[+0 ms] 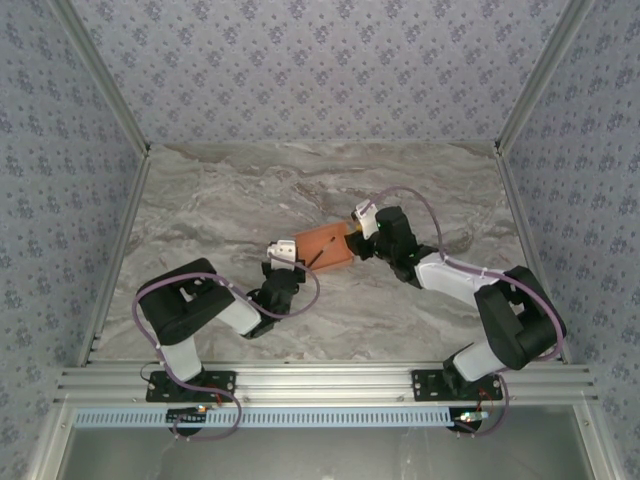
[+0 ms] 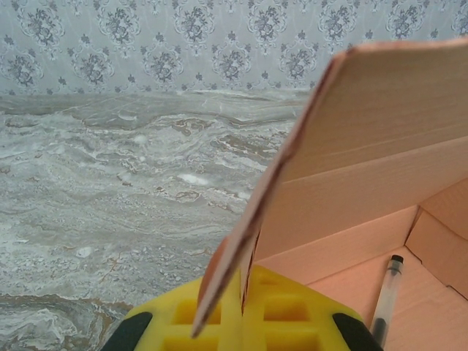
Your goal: Fold the paper box
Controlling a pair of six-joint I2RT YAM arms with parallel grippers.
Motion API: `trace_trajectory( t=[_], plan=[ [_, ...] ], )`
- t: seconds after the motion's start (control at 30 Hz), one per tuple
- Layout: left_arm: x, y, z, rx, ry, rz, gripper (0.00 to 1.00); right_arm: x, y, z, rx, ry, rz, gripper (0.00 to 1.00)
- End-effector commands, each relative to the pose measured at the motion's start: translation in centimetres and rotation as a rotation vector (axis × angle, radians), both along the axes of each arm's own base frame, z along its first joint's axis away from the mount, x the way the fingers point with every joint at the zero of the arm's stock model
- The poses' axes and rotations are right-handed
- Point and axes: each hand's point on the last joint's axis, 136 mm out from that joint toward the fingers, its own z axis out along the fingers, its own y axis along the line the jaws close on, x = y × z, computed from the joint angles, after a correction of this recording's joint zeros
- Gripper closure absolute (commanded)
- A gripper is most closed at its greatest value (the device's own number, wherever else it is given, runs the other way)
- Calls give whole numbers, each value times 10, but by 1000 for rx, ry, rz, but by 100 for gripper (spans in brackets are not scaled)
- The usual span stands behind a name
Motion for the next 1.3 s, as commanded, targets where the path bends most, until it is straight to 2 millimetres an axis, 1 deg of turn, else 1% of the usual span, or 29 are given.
trace_trajectory(
  t=[0.0, 0.27, 0.43, 0.57, 0.63, 0.7, 0.83, 0.97, 1.03, 1.27],
  plan=[
    [-7, -10, -14, 94, 22, -49, 100, -5, 2, -8, 2, 14, -8, 67],
    [-7, -11, -11, 107, 7, -49, 100, -13, 0, -12, 4, 11, -20, 68],
    [-6, -11, -8, 112, 6, -42, 100, -15, 1, -1, 5, 1, -2, 69],
    [-6, -11, -7, 108, 5, -44, 100, -11, 3, -5, -12, 3, 4, 75],
    [-6, -11, -7, 108, 5, -44, 100, -8, 4, -5, -10, 9, 3, 80],
    [-6, -11, -6, 107, 5, -45, 100, -7, 7, -1, -3, 11, -6, 86],
    [-6, -13, -4, 109, 9, -50, 100, -8, 14, 6, -9, 35, -75, 92],
    [-5, -14, -4, 110, 11, -48, 100, -11, 20, 11, -27, 67, -187, 94],
    [-5, -14, -4, 108, 13, -46, 100, -12, 20, 9, -27, 103, -247, 95],
    [-5, -14, -3, 95, 19, -46, 100, -15, 24, -2, -30, 150, -358, 94]
  ],
)
